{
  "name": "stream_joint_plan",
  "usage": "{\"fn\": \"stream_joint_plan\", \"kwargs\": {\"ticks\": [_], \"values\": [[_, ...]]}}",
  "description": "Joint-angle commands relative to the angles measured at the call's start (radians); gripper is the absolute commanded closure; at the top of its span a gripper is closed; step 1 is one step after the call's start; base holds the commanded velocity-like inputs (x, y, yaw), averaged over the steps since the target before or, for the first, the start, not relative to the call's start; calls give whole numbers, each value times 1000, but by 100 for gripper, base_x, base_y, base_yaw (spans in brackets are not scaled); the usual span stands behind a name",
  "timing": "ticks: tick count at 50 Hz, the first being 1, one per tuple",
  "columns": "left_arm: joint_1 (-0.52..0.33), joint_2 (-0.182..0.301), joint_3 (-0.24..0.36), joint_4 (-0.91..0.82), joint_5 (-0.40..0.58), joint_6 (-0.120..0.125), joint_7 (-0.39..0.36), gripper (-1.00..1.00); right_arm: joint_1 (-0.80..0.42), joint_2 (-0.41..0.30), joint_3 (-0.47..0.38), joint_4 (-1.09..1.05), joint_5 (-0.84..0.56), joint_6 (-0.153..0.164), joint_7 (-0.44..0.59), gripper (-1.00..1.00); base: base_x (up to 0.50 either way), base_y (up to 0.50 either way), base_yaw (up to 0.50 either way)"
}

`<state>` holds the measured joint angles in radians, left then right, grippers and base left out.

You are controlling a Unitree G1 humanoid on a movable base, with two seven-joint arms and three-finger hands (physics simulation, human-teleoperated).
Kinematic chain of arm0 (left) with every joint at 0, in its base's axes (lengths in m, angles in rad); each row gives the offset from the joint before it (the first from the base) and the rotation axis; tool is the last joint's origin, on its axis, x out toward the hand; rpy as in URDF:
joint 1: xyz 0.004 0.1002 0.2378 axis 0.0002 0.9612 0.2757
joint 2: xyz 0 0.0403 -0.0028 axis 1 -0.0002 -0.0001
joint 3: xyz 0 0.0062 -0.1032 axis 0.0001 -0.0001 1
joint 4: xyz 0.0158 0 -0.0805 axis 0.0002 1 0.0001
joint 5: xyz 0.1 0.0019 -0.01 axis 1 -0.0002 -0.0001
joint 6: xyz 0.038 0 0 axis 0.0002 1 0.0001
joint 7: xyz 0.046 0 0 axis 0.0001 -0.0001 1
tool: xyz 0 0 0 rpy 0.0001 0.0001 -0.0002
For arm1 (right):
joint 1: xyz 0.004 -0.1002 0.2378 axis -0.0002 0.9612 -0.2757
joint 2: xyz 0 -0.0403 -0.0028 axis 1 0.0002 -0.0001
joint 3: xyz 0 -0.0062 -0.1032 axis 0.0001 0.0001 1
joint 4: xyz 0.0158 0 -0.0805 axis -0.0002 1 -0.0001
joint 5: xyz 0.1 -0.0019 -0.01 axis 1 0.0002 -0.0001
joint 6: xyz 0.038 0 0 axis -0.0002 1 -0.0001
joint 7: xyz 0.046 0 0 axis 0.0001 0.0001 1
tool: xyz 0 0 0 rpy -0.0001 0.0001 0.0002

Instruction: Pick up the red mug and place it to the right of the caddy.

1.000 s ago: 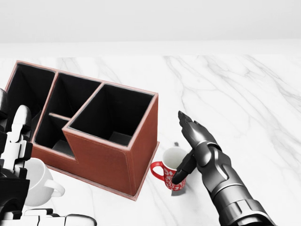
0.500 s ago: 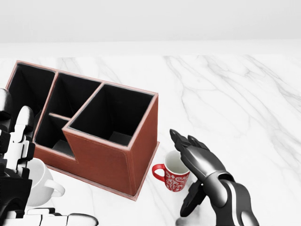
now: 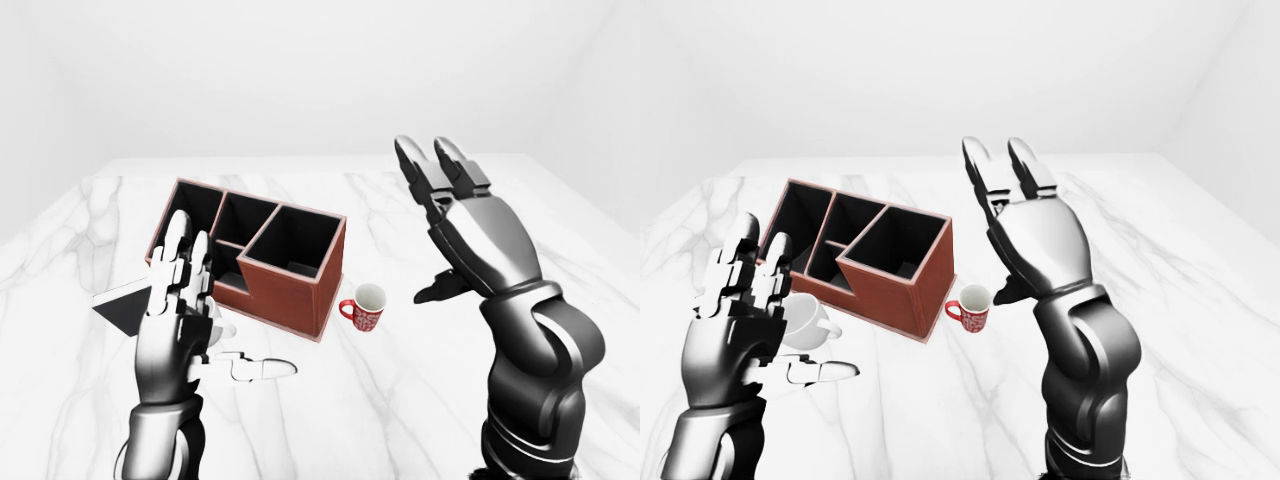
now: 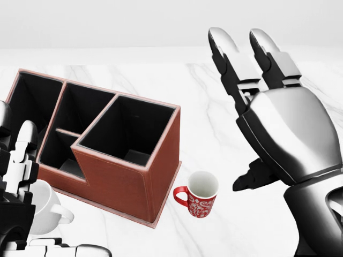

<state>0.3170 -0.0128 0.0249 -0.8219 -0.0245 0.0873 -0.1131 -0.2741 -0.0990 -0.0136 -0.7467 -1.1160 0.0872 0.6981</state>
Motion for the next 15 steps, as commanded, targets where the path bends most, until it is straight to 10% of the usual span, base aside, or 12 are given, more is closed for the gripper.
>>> {"fn": "stream_joint_plan", "kwargs": {"ticks": [1, 15], "values": [[6, -2, 0, -9, 0, 0, -3, -100, -331, -75, -60, -164, -148, 0, 0, -100, 0, 0, 0], [11, -1, 1, -32, -3, 0, -5, -100, -586, -256, 17, -185, -158, 0, 0, -100, 0, 0, 0]]}}
